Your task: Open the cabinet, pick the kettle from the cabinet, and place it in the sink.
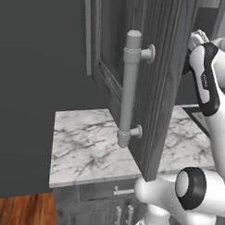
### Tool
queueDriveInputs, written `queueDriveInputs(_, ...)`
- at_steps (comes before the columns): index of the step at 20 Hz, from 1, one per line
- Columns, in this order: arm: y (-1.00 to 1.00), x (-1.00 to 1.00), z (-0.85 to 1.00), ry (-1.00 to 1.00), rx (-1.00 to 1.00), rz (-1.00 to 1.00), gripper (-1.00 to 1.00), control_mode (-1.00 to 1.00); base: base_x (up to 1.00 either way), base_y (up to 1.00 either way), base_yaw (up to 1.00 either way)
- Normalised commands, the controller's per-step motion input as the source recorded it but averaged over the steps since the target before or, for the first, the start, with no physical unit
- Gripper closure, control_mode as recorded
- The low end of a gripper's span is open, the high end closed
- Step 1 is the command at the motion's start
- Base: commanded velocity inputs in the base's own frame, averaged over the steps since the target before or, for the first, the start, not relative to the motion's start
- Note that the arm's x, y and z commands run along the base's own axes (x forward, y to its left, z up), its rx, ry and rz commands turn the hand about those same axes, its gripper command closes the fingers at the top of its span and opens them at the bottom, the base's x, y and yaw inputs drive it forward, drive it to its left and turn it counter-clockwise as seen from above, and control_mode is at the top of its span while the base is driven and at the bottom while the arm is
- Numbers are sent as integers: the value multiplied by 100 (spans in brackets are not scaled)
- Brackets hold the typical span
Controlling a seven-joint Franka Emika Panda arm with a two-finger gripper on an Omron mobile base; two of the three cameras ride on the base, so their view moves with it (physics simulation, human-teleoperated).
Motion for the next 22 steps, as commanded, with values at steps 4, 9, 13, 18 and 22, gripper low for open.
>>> queueDriveInputs(4, 0, -60, 7, 0, 0, 0, 100, -100, 0, 0, 0)
queueDriveInputs(9, 4, -61, 3, 2, 0, 0, 100, -100, 0, 0, 0)
queueDriveInputs(13, 15, -57, -6, 14, 0, 0, 100, -100, 0, 0, 0)
queueDriveInputs(18, 20, -46, -10, 15, 0, 0, 100, -100, 0, 0, 0)
queueDriveInputs(22, 21, -40, -17, 7, 0, 1, 100, -100, 0, 0, 0)
